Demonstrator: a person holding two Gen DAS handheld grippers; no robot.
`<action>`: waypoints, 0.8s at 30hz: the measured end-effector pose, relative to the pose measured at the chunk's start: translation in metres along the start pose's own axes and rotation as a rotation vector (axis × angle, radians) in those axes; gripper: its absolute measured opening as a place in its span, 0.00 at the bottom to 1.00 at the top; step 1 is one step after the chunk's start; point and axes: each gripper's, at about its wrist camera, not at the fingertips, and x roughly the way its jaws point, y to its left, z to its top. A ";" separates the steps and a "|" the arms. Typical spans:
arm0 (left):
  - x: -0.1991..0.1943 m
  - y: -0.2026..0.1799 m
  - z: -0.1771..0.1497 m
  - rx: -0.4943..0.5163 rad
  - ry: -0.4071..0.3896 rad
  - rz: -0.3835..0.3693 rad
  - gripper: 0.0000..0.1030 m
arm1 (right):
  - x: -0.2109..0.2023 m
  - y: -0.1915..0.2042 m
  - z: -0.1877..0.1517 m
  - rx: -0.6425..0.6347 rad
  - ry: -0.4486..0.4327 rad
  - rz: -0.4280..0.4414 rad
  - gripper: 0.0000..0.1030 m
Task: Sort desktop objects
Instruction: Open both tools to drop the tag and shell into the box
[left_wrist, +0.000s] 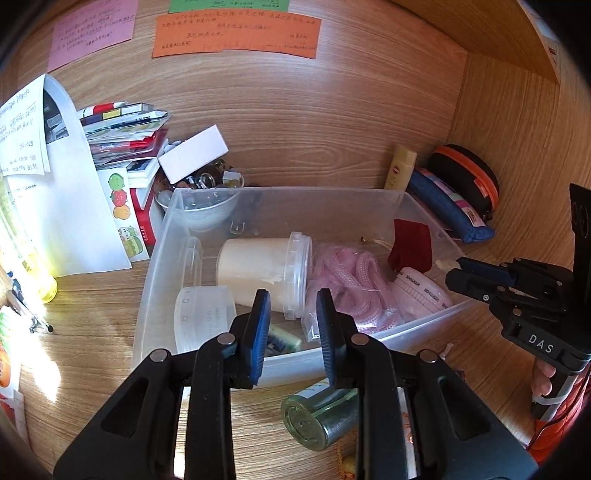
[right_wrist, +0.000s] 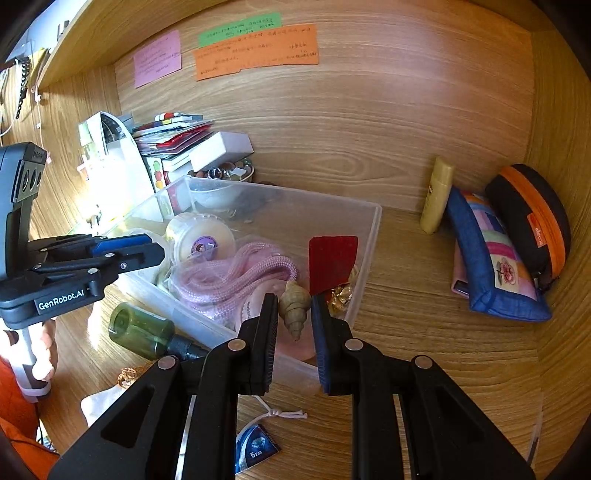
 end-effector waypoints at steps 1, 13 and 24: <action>0.000 0.000 0.000 -0.001 -0.001 0.002 0.23 | 0.000 0.000 0.000 0.001 0.000 0.000 0.16; -0.004 0.002 -0.002 -0.016 -0.023 0.036 0.50 | -0.006 0.008 -0.002 -0.038 -0.049 0.011 0.58; -0.027 0.002 -0.001 -0.026 -0.062 0.028 0.70 | -0.021 0.023 0.000 -0.099 -0.074 -0.045 0.79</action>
